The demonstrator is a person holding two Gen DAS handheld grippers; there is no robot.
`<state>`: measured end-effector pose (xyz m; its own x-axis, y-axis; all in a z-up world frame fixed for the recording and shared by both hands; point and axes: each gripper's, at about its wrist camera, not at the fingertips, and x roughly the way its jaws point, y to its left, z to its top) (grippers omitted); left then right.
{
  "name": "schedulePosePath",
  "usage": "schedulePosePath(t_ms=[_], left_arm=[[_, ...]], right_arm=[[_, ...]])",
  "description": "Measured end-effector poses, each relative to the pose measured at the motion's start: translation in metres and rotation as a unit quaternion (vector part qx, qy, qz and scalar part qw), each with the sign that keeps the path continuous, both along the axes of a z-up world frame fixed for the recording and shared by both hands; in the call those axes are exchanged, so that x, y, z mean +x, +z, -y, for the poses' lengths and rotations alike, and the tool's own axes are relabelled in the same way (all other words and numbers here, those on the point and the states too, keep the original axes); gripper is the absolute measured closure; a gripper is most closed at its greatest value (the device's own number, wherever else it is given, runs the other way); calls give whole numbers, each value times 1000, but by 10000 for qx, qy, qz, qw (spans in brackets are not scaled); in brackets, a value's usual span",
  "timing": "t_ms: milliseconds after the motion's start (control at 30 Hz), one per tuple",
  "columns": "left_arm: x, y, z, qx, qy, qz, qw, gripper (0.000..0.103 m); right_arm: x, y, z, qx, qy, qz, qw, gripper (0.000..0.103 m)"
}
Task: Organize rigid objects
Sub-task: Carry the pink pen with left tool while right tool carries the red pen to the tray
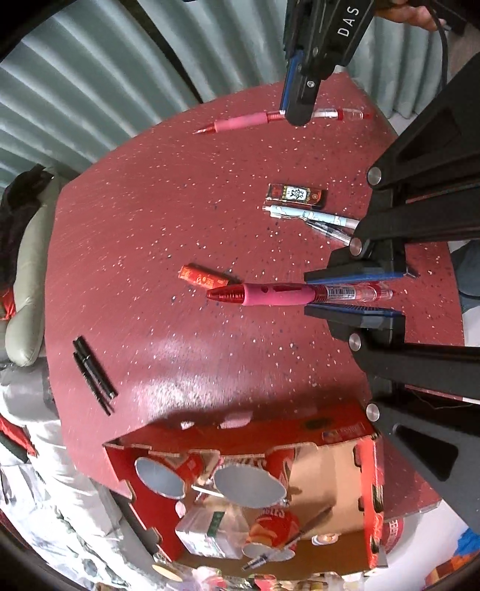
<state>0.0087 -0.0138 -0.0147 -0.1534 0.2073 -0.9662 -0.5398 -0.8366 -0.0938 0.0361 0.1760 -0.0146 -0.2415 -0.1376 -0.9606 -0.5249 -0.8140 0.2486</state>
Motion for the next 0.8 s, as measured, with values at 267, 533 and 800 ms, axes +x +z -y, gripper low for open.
schedulePosePath(t_ms=[267,533,800], left_arm=[[-13,18,25,202,234,-153,9994,92],[-27,30,53,300,642,-323,9970,92],[-41,35,89,285,1102,-405,9927,92]], right_arm=[[-29,21,26,186,548,-119,9983,93],[-59,37,57,328,1091,-230,9932,93],[-88,45,97,356,1664,-323,9849,93]])
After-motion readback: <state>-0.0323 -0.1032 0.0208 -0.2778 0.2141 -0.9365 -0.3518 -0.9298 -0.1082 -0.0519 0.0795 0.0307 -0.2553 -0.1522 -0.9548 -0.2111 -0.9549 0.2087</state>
